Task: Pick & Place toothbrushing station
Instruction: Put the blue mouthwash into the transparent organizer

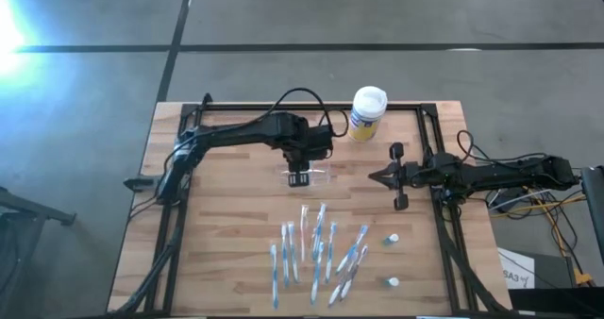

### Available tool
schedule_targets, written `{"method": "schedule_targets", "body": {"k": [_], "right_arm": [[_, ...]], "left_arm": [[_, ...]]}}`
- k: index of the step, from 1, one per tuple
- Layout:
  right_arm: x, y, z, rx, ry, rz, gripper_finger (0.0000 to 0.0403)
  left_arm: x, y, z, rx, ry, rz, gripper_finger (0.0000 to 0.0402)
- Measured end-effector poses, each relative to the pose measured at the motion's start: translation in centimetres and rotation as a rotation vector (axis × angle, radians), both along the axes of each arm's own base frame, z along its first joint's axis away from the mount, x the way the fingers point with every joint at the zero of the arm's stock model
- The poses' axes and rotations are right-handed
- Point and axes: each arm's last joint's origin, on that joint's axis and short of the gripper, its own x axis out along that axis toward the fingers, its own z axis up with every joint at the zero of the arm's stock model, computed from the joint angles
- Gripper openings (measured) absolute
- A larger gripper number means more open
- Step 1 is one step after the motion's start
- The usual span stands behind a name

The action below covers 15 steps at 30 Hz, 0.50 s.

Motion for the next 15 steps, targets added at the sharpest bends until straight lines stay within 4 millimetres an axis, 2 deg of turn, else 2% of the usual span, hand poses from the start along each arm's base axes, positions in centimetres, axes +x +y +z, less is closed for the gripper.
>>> {"method": "schedule_targets", "body": {"k": [15], "right_arm": [[0.01,0.00,0.00,0.000,0.000,0.000,0.0008]], "left_arm": [[0.13,0.68,-0.50,-0.002,0.014,0.011,0.0096]]}}
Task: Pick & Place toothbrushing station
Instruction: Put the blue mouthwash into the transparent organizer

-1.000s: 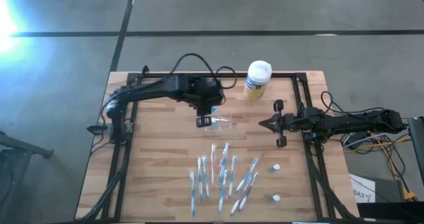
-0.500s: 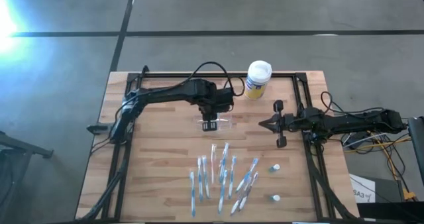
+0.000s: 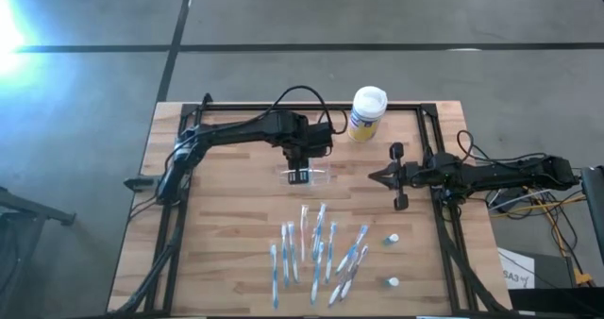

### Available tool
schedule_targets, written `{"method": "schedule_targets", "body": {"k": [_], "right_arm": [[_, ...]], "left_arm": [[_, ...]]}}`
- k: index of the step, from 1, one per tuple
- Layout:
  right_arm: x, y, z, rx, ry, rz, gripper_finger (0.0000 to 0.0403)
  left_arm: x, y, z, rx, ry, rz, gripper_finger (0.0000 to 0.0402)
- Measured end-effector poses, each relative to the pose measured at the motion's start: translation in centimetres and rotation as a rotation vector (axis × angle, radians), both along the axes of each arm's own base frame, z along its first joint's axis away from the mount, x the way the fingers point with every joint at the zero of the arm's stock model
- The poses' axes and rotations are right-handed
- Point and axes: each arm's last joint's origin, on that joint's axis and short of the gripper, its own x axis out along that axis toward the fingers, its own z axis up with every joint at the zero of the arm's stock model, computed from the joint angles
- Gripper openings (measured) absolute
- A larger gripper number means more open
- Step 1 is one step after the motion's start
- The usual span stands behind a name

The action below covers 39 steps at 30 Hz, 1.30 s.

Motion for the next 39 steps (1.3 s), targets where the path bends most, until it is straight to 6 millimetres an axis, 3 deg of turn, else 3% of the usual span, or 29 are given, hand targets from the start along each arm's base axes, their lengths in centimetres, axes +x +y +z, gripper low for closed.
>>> {"method": "schedule_targets", "body": {"k": [39], "right_arm": [[0.0,0.0,0.0,-0.012,-0.004,-0.001,0.0008]], "left_arm": [[1.5,-1.7,0.2,-0.056,-0.137,-0.126,0.0096]]}}
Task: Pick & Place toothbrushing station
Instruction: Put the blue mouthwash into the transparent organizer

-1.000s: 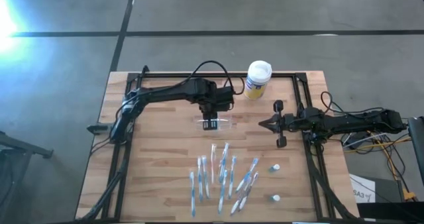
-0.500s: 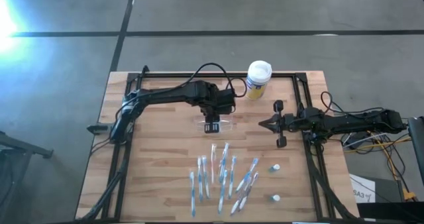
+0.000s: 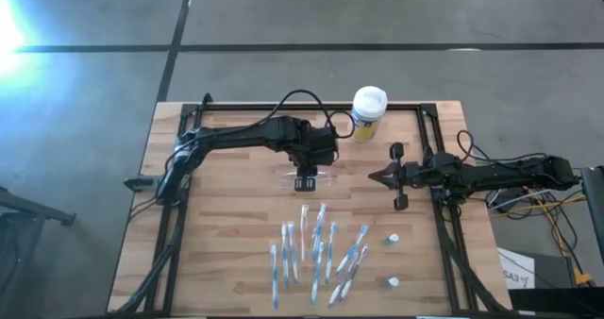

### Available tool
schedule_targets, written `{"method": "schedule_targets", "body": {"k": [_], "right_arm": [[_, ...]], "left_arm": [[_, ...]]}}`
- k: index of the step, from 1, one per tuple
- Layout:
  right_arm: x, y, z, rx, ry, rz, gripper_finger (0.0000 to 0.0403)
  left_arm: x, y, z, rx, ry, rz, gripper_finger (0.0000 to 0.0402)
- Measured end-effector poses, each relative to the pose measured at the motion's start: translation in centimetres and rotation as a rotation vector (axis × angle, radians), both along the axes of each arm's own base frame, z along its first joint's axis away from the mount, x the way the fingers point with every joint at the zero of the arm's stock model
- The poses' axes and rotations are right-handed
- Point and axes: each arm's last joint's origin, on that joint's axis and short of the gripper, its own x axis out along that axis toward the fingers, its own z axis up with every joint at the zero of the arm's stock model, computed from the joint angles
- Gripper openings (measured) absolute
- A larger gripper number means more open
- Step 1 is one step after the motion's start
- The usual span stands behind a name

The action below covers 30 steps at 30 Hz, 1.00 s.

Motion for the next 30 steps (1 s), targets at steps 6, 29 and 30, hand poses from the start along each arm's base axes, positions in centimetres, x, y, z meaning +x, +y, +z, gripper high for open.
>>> {"method": "schedule_targets", "body": {"k": [6,29,30], "right_arm": [[0.0,0.0,0.0,-0.006,-0.001,-0.001,0.0008],[0.0,0.0,0.0,-0.008,-0.001,-0.001,0.0008],[0.0,0.0,0.0,-0.007,-0.001,-0.001,0.0008]], "left_arm": [[0.0,0.1,0.0,0.020,-0.003,-0.005,0.0096],[-0.6,0.4,2.8,0.076,-0.046,0.028,0.0096],[-0.7,0.5,2.8,0.077,-0.036,0.040,0.0096]]}}
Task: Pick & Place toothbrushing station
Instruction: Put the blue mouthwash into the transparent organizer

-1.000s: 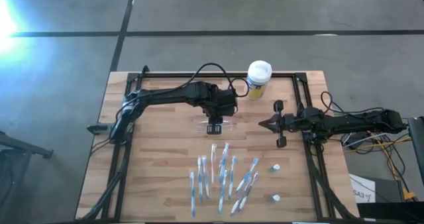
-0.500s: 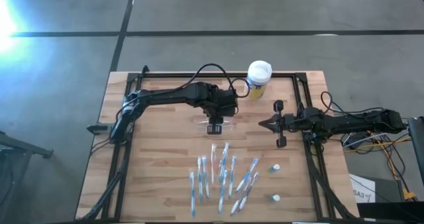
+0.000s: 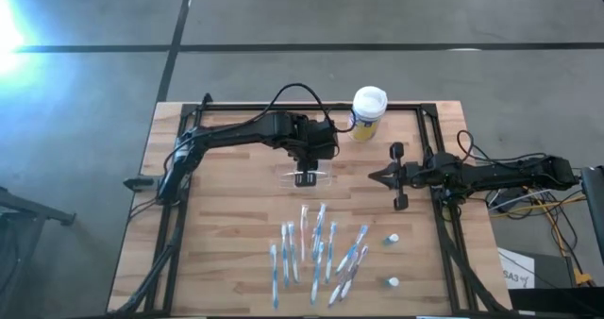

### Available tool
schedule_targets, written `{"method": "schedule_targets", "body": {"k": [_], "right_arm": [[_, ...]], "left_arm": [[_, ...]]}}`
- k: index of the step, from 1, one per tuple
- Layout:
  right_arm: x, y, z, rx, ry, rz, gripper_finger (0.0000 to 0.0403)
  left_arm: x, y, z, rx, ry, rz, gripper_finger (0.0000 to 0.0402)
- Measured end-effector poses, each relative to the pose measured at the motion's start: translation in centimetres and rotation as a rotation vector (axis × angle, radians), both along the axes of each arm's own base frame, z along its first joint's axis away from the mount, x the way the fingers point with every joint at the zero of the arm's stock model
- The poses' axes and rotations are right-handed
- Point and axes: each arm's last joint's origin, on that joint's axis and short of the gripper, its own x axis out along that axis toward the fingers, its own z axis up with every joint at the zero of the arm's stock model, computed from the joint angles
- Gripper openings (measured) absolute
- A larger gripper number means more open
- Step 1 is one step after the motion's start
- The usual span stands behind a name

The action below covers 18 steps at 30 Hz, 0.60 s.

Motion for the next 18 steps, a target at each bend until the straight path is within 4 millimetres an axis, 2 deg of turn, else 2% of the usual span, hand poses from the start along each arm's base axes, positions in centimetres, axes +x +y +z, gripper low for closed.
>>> {"method": "schedule_targets", "body": {"k": [9,18], "right_arm": [[0.0,0.0,0.0,0.000,0.000,0.000,0.0008],[0.0,0.0,0.0,0.001,0.000,0.000,0.0008]], "left_arm": [[-0.5,0.4,-1.0,-0.004,0.075,0.042,0.0096],[-0.1,0.6,-4.2,-0.006,0.133,0.040,0.0096]]}}
